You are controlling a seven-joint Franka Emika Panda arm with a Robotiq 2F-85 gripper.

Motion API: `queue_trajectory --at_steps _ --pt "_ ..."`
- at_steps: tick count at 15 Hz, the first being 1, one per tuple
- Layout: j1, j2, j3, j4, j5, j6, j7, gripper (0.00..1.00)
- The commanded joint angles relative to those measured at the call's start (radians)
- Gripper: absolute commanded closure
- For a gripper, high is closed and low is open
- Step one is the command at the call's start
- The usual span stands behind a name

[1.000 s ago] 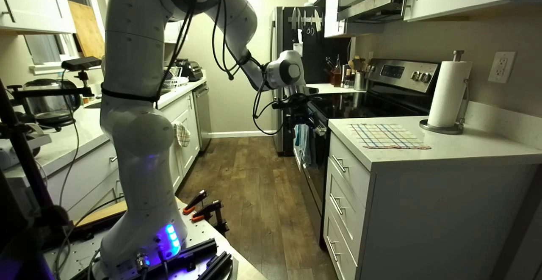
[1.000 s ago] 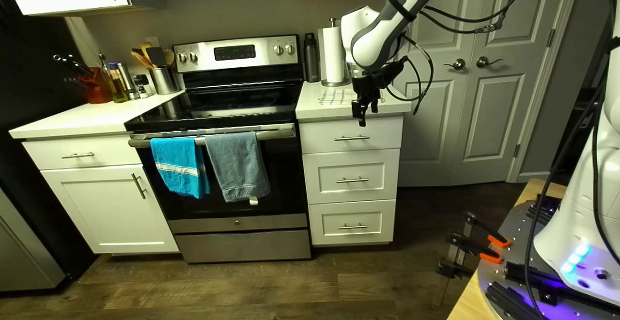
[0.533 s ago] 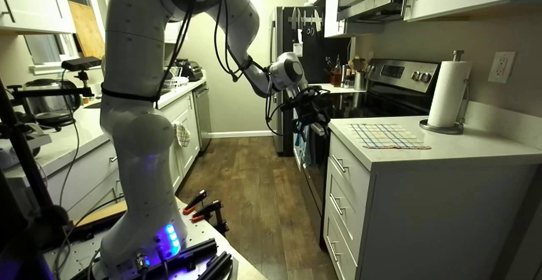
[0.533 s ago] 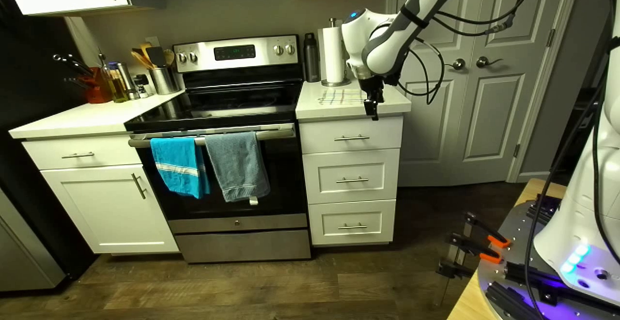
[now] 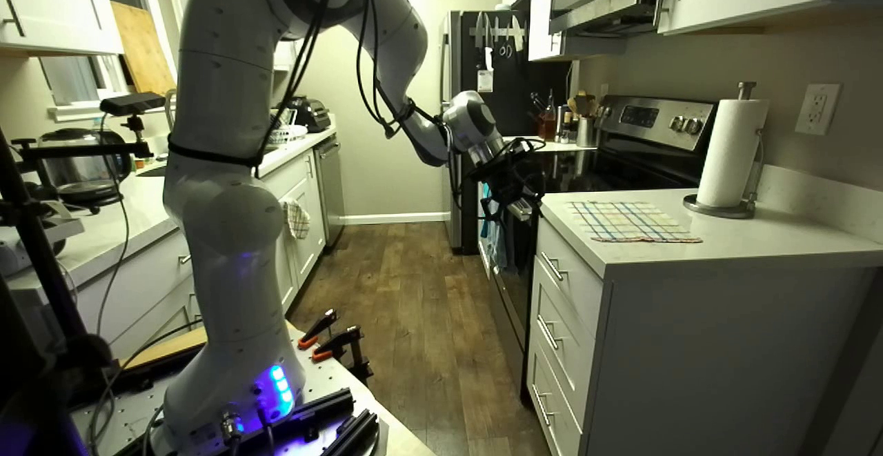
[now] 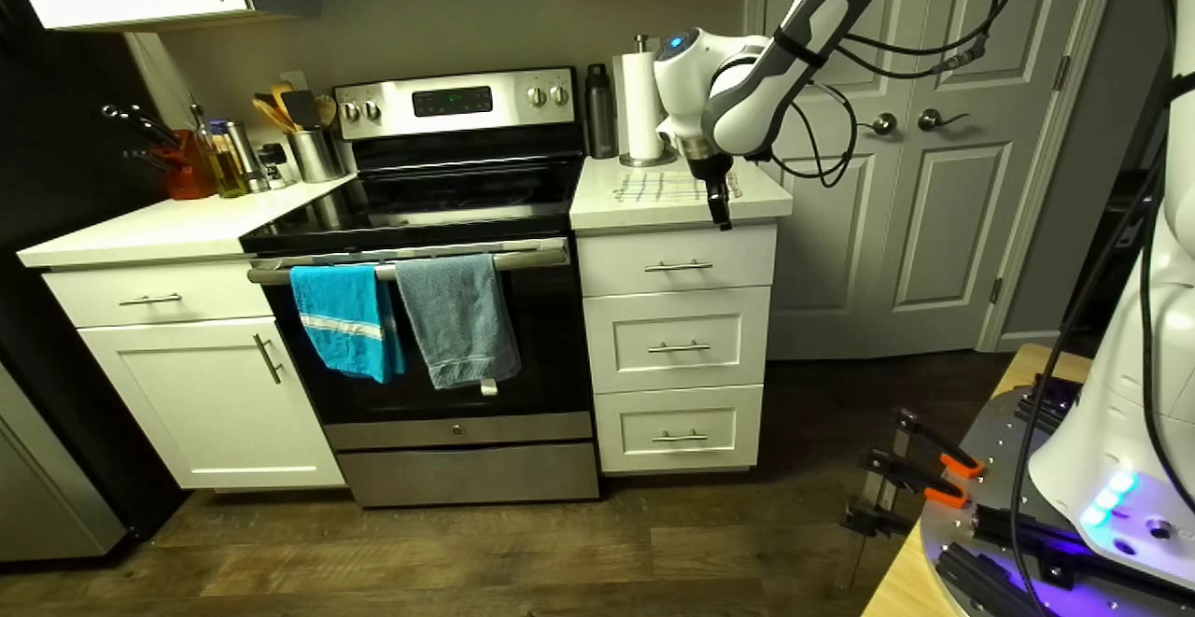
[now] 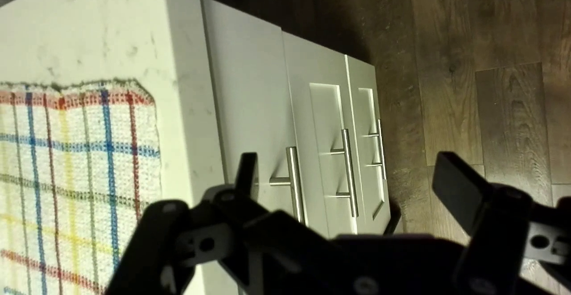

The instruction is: Open the first top drawer

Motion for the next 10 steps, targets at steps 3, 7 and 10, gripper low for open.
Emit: queue_trajectory --at_steps 3,7,10 --pt "-0.019 0.077 0.015 0.076 -0.077 0.072 -0.086 0.0" --pt "-0.031 0.131 0.025 0.101 -0.057 0.172 -0.134 0.0" --pt "-0.051 0.178 0.042 0.121 -0.012 0.206 -0.203 0.0"
